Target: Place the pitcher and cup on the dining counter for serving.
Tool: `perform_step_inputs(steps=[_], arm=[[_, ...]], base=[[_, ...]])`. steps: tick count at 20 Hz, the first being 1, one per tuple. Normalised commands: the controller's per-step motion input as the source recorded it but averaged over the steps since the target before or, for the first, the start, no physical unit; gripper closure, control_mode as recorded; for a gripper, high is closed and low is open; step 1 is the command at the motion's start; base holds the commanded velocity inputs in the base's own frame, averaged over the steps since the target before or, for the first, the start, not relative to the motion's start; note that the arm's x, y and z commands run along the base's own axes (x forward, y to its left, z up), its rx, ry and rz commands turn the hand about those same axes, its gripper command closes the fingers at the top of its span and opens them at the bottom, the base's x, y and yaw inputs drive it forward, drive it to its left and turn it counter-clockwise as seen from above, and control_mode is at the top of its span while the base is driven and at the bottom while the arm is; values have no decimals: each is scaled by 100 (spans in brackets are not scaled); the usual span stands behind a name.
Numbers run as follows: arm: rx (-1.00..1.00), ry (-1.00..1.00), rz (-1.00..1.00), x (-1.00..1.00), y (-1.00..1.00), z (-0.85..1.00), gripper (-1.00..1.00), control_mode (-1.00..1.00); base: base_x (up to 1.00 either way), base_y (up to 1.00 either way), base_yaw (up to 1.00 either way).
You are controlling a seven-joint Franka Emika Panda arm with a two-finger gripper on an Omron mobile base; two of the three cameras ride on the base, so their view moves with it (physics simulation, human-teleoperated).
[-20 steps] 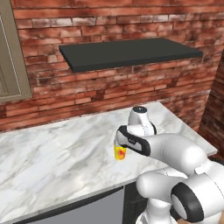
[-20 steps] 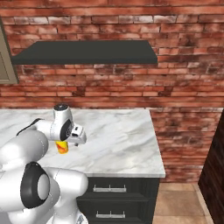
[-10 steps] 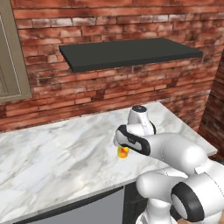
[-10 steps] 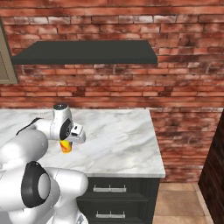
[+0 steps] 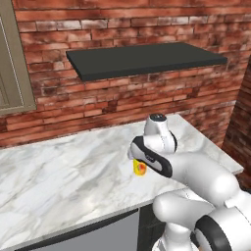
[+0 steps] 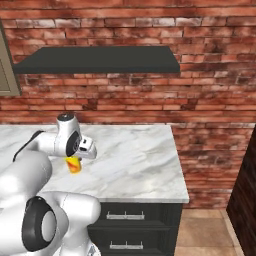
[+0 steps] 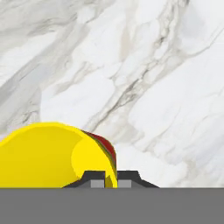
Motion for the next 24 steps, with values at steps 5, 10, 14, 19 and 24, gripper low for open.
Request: perform_step_inputs(steps=[5, 10, 14, 19, 24], arm=[[0, -16, 0, -60, -9, 86, 100, -100], [0, -11, 0, -54, -5, 75, 100, -100], [13, 0, -6, -37, -3, 46, 100, -100], [21, -3, -24, -45, -1, 28, 100, -100], [5, -5, -9, -18, 0, 4, 100, -100]], base=[[0, 0, 0], [0, 0, 0], [0, 0, 0], [0, 0, 0], [0, 0, 0]])
